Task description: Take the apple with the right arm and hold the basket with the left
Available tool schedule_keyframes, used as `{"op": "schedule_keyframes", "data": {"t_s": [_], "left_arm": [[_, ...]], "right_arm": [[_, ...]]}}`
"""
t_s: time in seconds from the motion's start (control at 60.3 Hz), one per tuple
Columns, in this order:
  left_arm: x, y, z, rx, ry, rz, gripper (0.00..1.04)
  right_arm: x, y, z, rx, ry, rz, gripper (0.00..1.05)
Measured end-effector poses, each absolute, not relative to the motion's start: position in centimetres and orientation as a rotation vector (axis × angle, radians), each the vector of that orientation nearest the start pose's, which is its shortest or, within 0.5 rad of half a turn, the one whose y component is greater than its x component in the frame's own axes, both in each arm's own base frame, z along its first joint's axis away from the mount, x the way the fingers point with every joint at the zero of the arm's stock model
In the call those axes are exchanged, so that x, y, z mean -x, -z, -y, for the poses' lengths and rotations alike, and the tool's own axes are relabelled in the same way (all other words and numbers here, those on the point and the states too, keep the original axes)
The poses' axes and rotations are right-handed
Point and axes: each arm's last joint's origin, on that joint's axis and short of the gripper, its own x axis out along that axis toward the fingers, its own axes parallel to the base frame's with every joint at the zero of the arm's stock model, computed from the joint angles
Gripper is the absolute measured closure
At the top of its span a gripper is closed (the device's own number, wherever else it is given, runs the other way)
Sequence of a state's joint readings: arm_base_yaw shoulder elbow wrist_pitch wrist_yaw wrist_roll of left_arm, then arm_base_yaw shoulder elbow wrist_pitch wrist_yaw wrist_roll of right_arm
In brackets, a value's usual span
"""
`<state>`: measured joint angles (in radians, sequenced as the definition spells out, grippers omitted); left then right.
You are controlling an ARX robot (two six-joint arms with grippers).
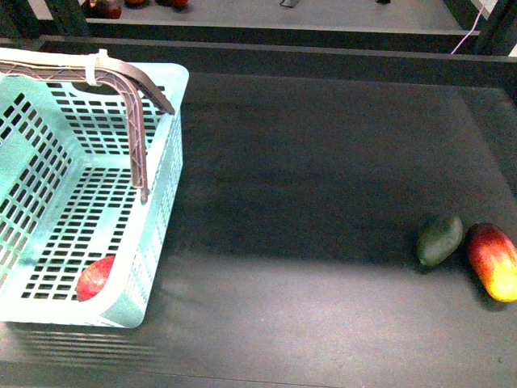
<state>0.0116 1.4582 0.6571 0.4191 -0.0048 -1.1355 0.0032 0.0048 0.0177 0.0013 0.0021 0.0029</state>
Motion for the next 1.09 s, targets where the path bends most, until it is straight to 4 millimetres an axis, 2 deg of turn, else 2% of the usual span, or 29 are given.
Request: {"op": "schedule_keyframes", "data": {"t_s": [0.083,0.149,0.182,0.298,0.398,0.613,0.762,1.094], "left_arm": [[-27.4,-18.3,-0.1,0.73,-0.061,-0.157,0.35],[-25.3,-18.9,0.0,0.336,-0.002,-0.02,0.52],[-24.5,-19.1,0.0,0.221,0.0,0.001,0.6],[-22.5,-18.4,0.0,0.073,0.001,-0.004,0.83],[-20.9,-17.9,0.0,0.038,-0.001,-0.009,1.02],[-18.1,-17.3,0.0,0.018,0.0,-0.013,1.02],[-16.7,-16.2,0.0,0.015,0.0,-0.019,1.02],[-14.1,-16.5,0.0,0.012,0.0,-0.007,1.02]], "right_arm": [[-9.7,-16.9,0.0,-0.003,-0.001,0.014,0.09],[-9.7,-16.9,0.0,-0.003,-0.001,0.014,0.09],[-9.7,-16.9,0.0,-0.003,-0.001,0.014,0.09],[-9.7,-16.9,0.0,-0.003,-0.001,0.014,0.09],[-9.7,-16.9,0.0,-0.003,-0.001,0.014,0.09],[-9.7,-16.9,0.0,-0.003,-0.001,0.014,0.09],[-9.7,-16.9,0.0,-0.003,-0.001,0.014,0.09],[-9.7,-16.9,0.0,-0.003,-0.001,0.014,0.09]]}}
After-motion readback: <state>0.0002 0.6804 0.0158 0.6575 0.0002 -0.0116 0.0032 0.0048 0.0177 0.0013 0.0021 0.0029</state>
